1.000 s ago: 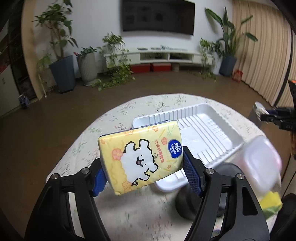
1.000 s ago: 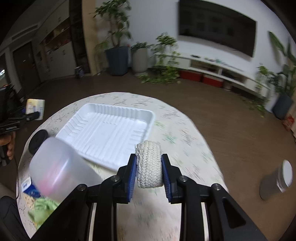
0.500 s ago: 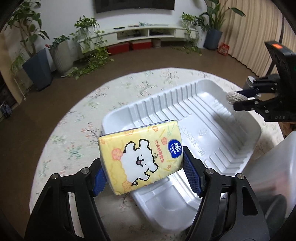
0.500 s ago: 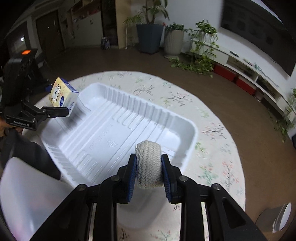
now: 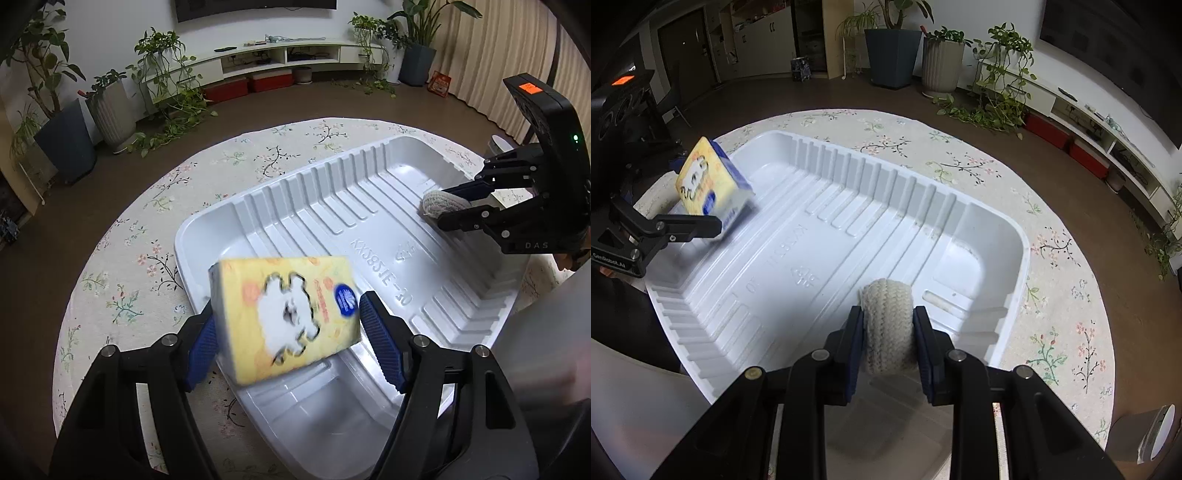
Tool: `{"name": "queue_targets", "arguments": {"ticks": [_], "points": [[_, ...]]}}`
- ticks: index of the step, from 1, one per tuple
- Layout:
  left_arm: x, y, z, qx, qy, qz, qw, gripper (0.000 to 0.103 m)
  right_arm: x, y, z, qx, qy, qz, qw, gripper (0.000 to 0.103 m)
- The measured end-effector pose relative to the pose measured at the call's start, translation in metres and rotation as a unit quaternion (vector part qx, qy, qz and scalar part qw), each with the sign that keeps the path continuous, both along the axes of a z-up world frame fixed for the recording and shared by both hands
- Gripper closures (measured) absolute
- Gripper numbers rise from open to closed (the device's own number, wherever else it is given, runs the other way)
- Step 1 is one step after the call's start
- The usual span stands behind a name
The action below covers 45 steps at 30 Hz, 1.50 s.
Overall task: Organize soft objects
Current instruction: 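Open both grippers to drop the tissue pack and sock into the tray, then return both tools to the table of remaining soft items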
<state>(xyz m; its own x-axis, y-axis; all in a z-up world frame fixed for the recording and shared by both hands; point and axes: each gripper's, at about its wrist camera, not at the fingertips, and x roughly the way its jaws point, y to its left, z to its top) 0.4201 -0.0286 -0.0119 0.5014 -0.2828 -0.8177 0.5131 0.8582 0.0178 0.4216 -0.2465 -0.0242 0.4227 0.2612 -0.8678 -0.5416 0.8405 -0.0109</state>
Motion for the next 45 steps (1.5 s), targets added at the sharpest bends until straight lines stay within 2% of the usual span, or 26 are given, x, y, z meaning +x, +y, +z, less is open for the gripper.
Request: {"name": "queue_targets", "arguments": {"ticks": [7,12,14,19,28,33,37,42,45], "points": [[0.002,-0.001,0.001,0.001,0.003,0.002,1.0,0.031,0.001,0.0,0.0,-0.003,-0.002,-0.004,1.0,0.072],[-0.001,-0.002,0.004,-0.004,-0.001,0.0,1.0,0.025,-0.003,-0.003,0.006,0.005,-0.012,-0.011,1.0,0.049],[-0.003,0.001,0.008,-0.008,-0.01,0.004,0.9999,0.013,-0.006,-0.006,0.011,0.012,-0.02,-0.015,1.0,0.044],[-0.005,0.011,0.023,-0.029,-0.026,0.018,0.9991,0.006,-0.013,-0.015,0.025,0.021,-0.039,-0.024,0.999,0.044],[-0.025,0.044,0.051,-0.066,-0.053,0.067,0.9941,0.006,-0.032,-0.054,0.048,0.05,-0.06,-0.072,0.994,0.042],[-0.068,0.071,0.073,-0.097,-0.072,0.091,0.9885,0.006,-0.062,-0.091,0.073,0.078,-0.079,-0.114,0.987,0.035],[-0.123,0.078,0.084,-0.11,-0.084,0.087,0.9866,0.005,-0.102,-0.115,0.093,0.107,-0.102,-0.137,0.98,0.028],[-0.195,0.073,0.086,-0.123,-0.09,0.077,0.9852,0.005,-0.164,-0.135,0.102,0.123,-0.117,-0.161,0.972,0.028],[-0.236,0.068,0.081,-0.135,-0.089,0.091,0.9827,0.005,-0.201,-0.139,0.102,0.14,-0.114,-0.174,0.968,0.027]]}}
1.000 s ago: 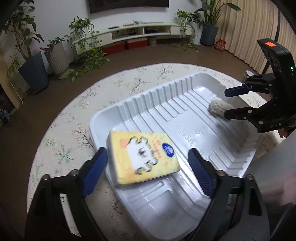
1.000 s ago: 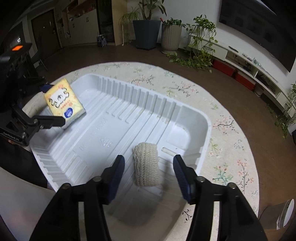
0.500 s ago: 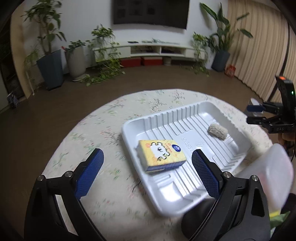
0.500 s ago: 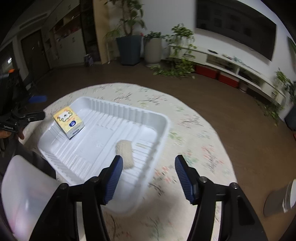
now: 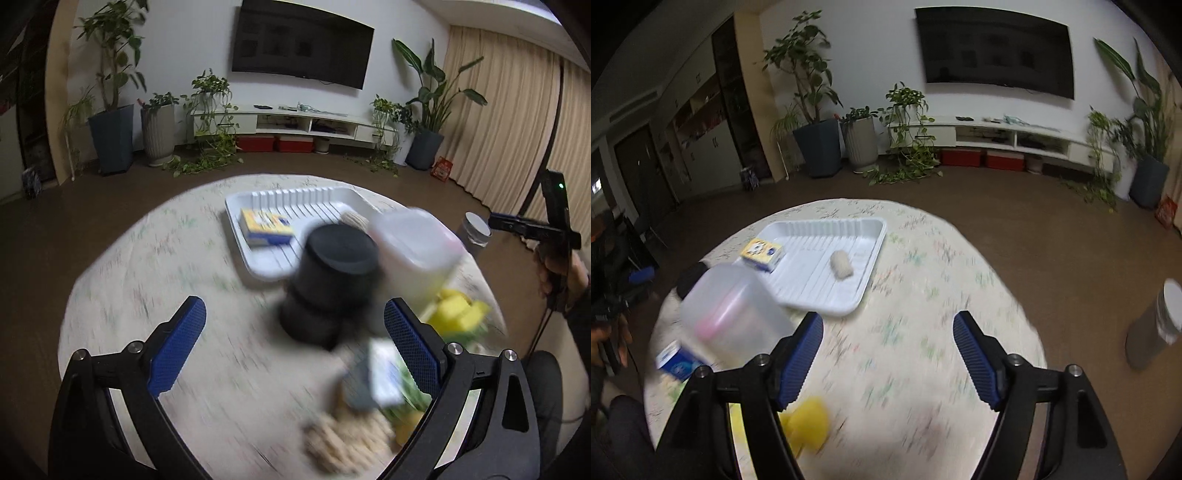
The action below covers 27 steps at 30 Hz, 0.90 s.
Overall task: Organize soft objects
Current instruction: 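Return both tools to the table of remaining soft items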
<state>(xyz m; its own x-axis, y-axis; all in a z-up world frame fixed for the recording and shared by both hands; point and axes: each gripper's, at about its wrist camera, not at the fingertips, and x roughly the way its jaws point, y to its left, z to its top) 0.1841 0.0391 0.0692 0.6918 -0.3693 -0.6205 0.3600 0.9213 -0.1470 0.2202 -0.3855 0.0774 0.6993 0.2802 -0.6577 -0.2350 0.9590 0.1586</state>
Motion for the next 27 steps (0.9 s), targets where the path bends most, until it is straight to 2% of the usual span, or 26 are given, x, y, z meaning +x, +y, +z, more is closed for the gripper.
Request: {"name": "queue_targets", "arguments": {"ticks": [7,11,12,15,19,22,25,27], "points": [[-0.089,-0.034,-0.026,-0.016,0.002,0.01,0.9998,0.005,-0.1,0.035,-0.029,0.018,0.022,0.001,1.0,0.026],[-0.116,-0.052,-0.048,-0.018,0.007,0.017,0.9997,0.004,-0.141,0.061,-0.058,0.038,0.055,-0.013,0.998,0.026],[-0.118,-0.055,-0.053,-0.014,0.01,0.021,0.9996,0.004,-0.147,0.066,-0.065,0.03,0.06,-0.021,0.998,0.026],[-0.123,-0.062,-0.066,-0.005,0.022,0.027,0.9994,0.005,-0.162,0.094,-0.066,-0.015,0.042,-0.014,0.999,0.026],[-0.13,-0.065,-0.067,-0.016,0.017,0.031,0.9992,0.005,-0.166,0.111,-0.076,-0.026,0.043,-0.012,0.999,0.026],[-0.134,-0.076,-0.067,-0.019,0.01,0.019,0.9996,0.004,-0.167,0.117,-0.088,-0.029,0.061,-0.029,0.997,0.026],[-0.133,-0.093,-0.073,-0.006,0.01,-0.002,0.9999,0.004,-0.17,0.122,-0.09,-0.05,0.052,-0.037,0.997,0.026],[-0.128,-0.099,-0.075,-0.015,0.016,-0.009,0.9997,0.005,-0.17,0.124,-0.091,-0.057,0.05,-0.035,0.996,0.026]]}}
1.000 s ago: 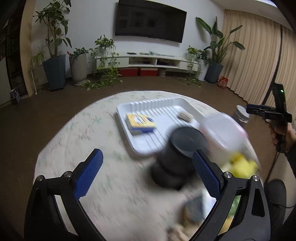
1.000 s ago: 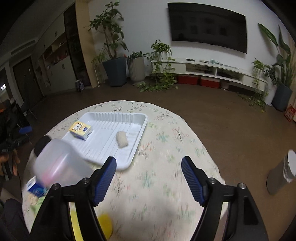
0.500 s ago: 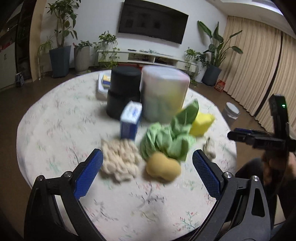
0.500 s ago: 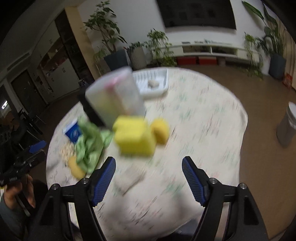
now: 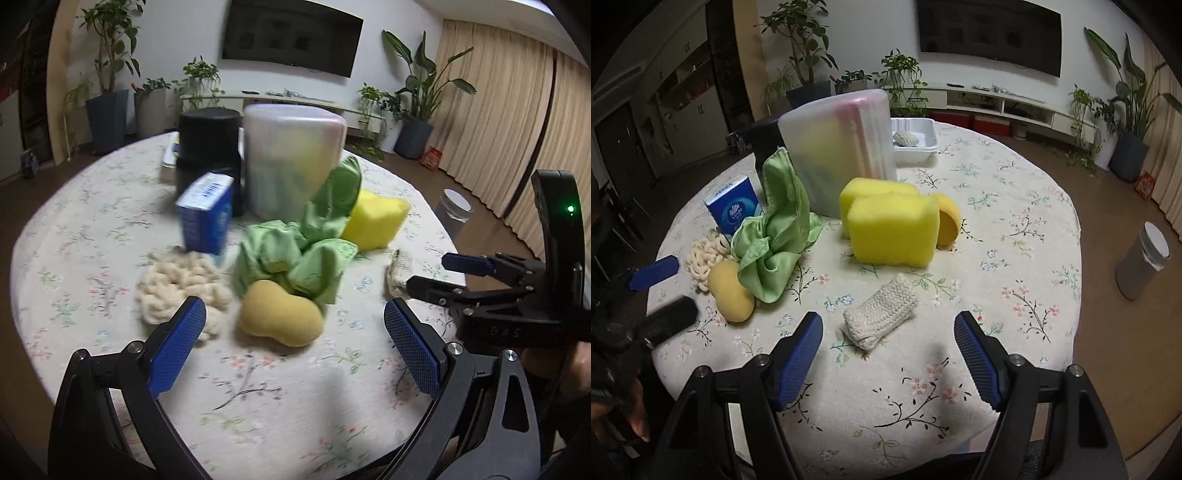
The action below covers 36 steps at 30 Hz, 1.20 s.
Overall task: Organize soft objects
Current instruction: 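Return both tools to the table of remaining soft items, then grasp the yellow egg-shaped sponge with the left gripper while the right grasps the knitted sock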
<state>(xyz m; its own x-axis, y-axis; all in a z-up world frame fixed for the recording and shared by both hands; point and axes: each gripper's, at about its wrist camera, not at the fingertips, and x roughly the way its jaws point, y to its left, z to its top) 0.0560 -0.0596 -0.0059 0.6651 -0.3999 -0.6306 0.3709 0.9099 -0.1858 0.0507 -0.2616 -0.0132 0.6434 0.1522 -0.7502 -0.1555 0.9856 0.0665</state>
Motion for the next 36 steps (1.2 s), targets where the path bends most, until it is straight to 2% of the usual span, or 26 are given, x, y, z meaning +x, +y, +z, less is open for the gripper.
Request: {"name": "queue_targets", "arguments": {"ticks": [8,13,16,18,20,24,29,32,36], "points": [[0.019,-0.007,-0.011,0.002,0.017,-0.002,0.9999,0.005,0.009,0.004,-0.01,0.009,0.015,0.009,1.0,0.029],[0.029,-0.01,-0.023,0.016,0.033,-0.001,0.9993,0.005,0.018,0.01,-0.019,0.004,0.034,0.019,0.999,0.038],[0.032,-0.007,-0.029,0.017,0.037,0.004,0.9991,0.007,0.018,0.01,-0.022,0.002,0.036,0.02,0.999,0.039],[0.033,-0.004,-0.029,0.014,0.035,0.007,0.9993,0.01,0.019,0.008,-0.022,0.004,0.036,0.017,0.999,0.04],[0.034,-0.005,-0.031,0.029,0.036,0.01,0.9989,0.024,0.02,0.007,-0.023,0.004,0.038,0.016,0.999,0.04],[0.033,-0.009,-0.035,0.056,0.039,0.003,0.9977,0.026,0.019,0.011,-0.025,-0.01,0.035,0.021,0.999,0.04],[0.028,-0.012,-0.035,0.07,0.035,-0.006,0.9969,0.027,0.019,0.01,-0.024,-0.005,0.035,0.019,0.999,0.041],[0.026,-0.015,-0.036,0.086,0.03,-0.012,0.9958,0.035,0.019,0.012,-0.024,-0.01,0.034,0.022,0.999,0.044],[0.024,-0.019,-0.037,0.084,0.03,-0.021,0.9958,0.045,0.018,0.016,-0.025,-0.022,0.03,0.027,0.999,0.046]]}}
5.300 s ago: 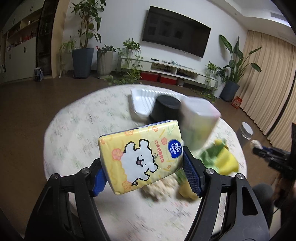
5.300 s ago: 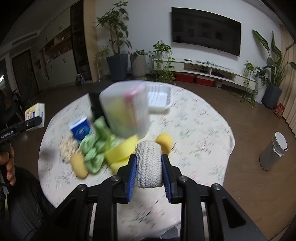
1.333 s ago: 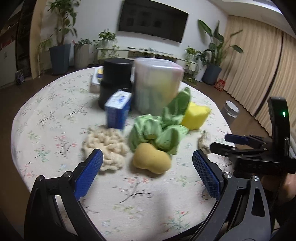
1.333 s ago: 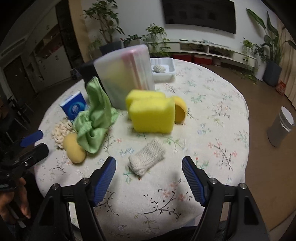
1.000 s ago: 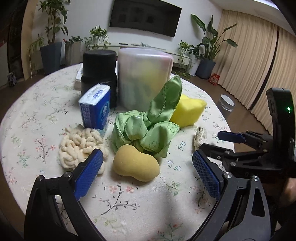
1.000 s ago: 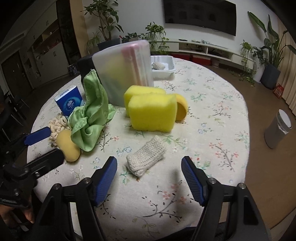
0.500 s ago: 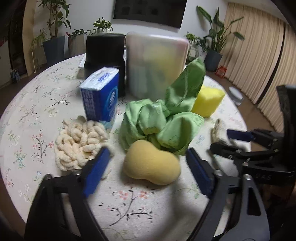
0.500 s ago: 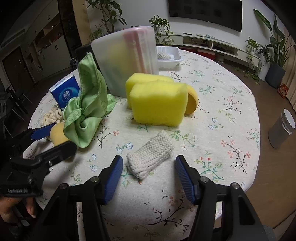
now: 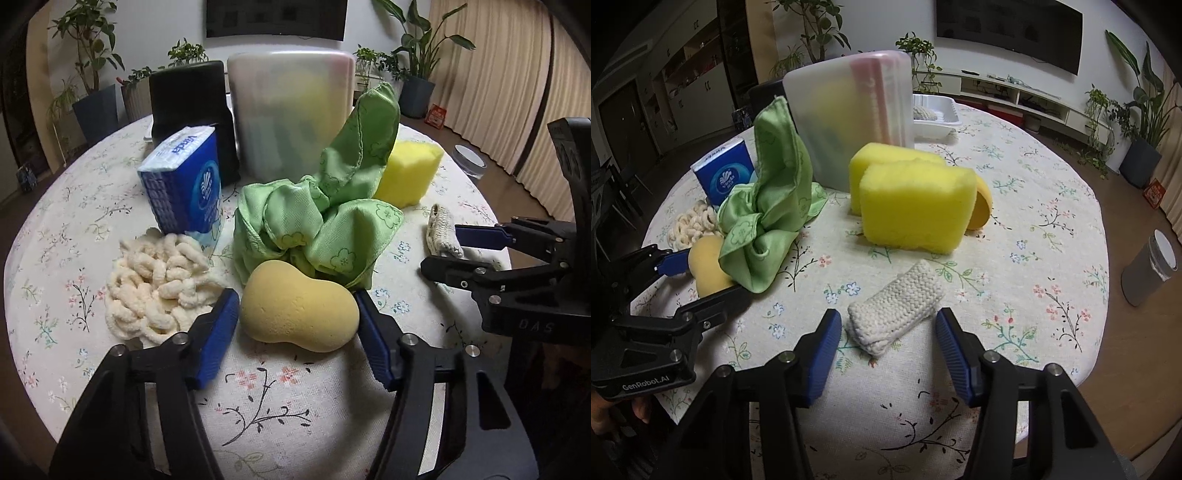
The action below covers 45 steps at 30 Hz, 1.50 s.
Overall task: Organize soft objects
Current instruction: 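Grasp the yellow egg-shaped sponge with the left gripper while the right grasps the knitted sock, then carry the egg-shaped sponge and second knitted sock over to the white tray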
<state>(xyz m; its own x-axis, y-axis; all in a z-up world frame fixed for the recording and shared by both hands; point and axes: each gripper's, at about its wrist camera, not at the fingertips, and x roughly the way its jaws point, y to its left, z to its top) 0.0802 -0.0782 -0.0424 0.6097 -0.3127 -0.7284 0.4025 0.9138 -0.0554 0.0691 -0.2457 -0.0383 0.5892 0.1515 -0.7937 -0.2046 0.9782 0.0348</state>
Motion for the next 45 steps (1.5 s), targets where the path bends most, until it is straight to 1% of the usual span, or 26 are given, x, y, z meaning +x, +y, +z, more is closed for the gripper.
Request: {"name": "queue_targets", "arguments": {"ticks": [1,4,6,16,18,26,31,37,40,45], "points": [[0.0,-0.001,0.0,-0.001,0.0,-0.003,1.0,0.048,0.0,0.001,0.0,-0.001,0.0,0.0,1.0,0.047],[-0.003,-0.002,0.0,-0.003,-0.002,-0.002,1.0,0.051,-0.002,0.002,0.0,-0.001,-0.002,0.001,1.0,0.053],[-0.003,0.0,0.001,-0.011,0.0,0.001,0.9999,0.051,-0.002,0.001,0.001,0.001,-0.003,0.002,1.0,0.062],[-0.006,0.015,0.001,-0.036,0.007,0.011,0.9993,0.054,-0.005,0.0,0.004,0.017,-0.003,0.009,1.0,0.068],[-0.006,0.018,0.002,-0.044,0.009,0.013,0.9989,0.054,-0.007,0.001,0.005,0.019,-0.003,0.011,1.0,0.068],[-0.012,0.023,0.011,-0.055,0.002,0.012,0.9984,0.054,-0.014,0.001,0.013,0.02,-0.006,0.013,1.0,0.068],[-0.016,0.026,0.014,-0.059,0.0,0.012,0.9982,0.054,-0.022,-0.005,0.022,0.018,-0.014,0.009,1.0,0.069],[-0.018,0.027,0.018,-0.061,0.005,0.013,0.998,0.054,-0.028,-0.012,0.026,0.016,-0.013,0.004,1.0,0.069],[-0.018,0.034,0.02,-0.067,0.011,0.019,0.9975,0.054,-0.032,-0.014,0.027,0.014,-0.012,0.005,1.0,0.069],[-0.018,0.052,0.029,-0.074,0.01,0.036,0.9965,0.054,-0.035,-0.028,0.033,0.018,-0.008,-0.003,1.0,0.069]]}}
